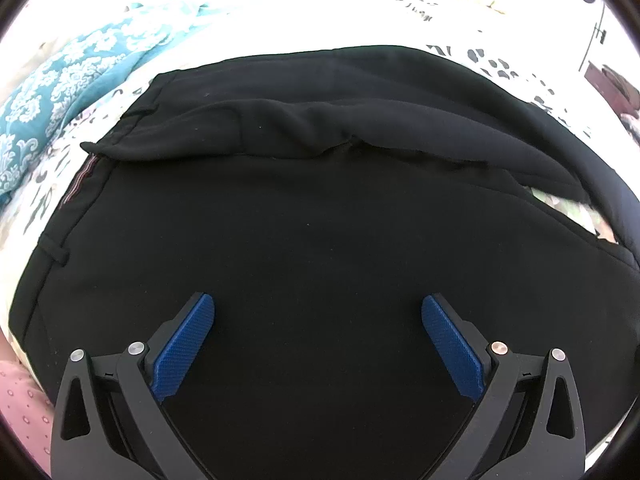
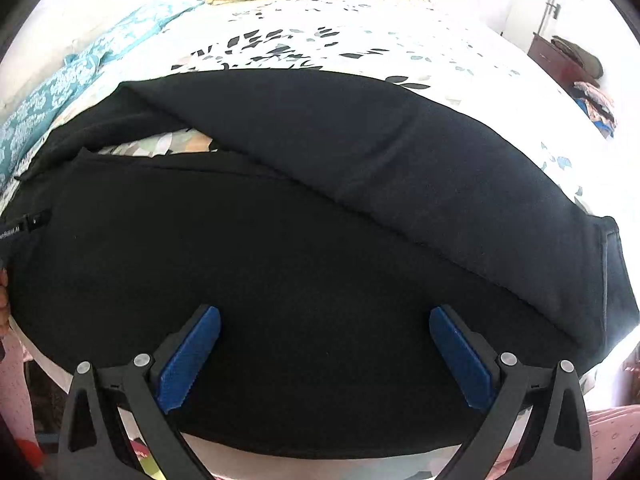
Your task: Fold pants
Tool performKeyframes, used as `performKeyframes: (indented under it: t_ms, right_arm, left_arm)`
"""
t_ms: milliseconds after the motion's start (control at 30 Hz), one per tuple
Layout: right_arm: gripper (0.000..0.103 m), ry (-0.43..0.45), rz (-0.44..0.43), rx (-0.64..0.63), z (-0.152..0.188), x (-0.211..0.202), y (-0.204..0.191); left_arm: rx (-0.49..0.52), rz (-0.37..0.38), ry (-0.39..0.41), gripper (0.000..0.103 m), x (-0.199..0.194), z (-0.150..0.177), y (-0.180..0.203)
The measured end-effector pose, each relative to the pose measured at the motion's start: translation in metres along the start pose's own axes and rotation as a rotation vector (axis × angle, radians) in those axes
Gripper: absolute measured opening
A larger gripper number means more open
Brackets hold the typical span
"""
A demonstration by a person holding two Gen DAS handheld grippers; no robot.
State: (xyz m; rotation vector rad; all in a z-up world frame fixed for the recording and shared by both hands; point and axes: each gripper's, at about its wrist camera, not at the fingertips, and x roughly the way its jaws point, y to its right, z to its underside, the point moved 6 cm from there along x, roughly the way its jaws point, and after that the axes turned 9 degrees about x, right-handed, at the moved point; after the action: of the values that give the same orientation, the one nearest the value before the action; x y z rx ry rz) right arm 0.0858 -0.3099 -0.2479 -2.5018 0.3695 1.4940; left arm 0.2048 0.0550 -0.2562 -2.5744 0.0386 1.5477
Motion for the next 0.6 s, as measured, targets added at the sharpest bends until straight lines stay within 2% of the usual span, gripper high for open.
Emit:
performKeyframes:
  t_ms: [133, 200, 233, 367, 467, 600]
  right_arm:
    - [0.103, -0.029, -0.013, 0.005, 0.002, -0.007, 0.000]
    - [0.102, -0.014, -0.073, 0.048, 0.002, -0.023, 0.009]
    - [0.102, 0.004, -0.114, 0.100, 0.003, -0.031, 0.017]
    - [0.100, 0.028, -0.323, 0.468, 0.007, -0.047, 0.076]
    - [0.096, 0.069, -0.340, 0.710, 0.005, -0.042, 0.128]
    - [0.093, 0.121, -0.332, 0.835, -0.014, -0.034, 0.166]
  left_arm:
    - [0.000, 0.001, -0.001, 0.103, 0.000, 0.000, 0.000]
    - [0.002, 0.003, -0.001, 0.103, 0.000, 0.000, 0.001]
    - [0.004, 0.004, -0.002, 0.103, 0.000, 0.000, 0.000]
    - [0.004, 0.000, 0.000, 0.103, 0.000, 0.002, 0.001]
    - [-0.002, -0.006, 0.003, 0.103, -0.002, 0.004, 0.002]
    - [-0.005, -0.004, 0.011, 0.103, -0.003, 0.005, 0.003]
